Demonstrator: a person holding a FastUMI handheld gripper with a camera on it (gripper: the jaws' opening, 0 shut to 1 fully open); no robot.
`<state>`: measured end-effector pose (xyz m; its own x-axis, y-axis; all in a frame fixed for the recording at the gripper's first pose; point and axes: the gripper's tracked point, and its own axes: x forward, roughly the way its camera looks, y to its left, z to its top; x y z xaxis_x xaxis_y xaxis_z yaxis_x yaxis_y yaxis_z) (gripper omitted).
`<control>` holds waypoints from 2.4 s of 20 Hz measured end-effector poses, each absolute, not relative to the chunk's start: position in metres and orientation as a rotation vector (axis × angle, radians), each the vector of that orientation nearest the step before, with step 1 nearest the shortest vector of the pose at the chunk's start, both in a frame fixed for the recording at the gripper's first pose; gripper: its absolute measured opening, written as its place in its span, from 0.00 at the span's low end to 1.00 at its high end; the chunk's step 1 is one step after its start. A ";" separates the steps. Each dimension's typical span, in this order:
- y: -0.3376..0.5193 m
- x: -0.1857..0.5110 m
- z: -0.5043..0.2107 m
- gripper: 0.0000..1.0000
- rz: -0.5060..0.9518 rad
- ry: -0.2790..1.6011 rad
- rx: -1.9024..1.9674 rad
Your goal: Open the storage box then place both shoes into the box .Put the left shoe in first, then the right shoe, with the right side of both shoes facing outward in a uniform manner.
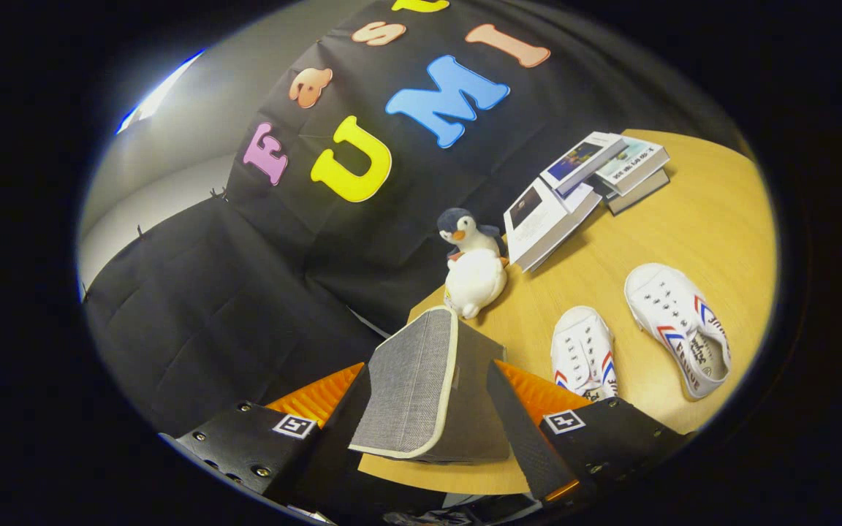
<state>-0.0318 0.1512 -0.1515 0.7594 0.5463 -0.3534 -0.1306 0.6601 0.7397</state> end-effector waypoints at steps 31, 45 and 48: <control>0.215 -0.040 -0.208 0.07 0.410 0.891 1.134; 0.276 -0.030 -0.102 0.07 0.651 0.814 1.006; 0.301 -0.030 -0.083 0.07 0.692 0.805 0.977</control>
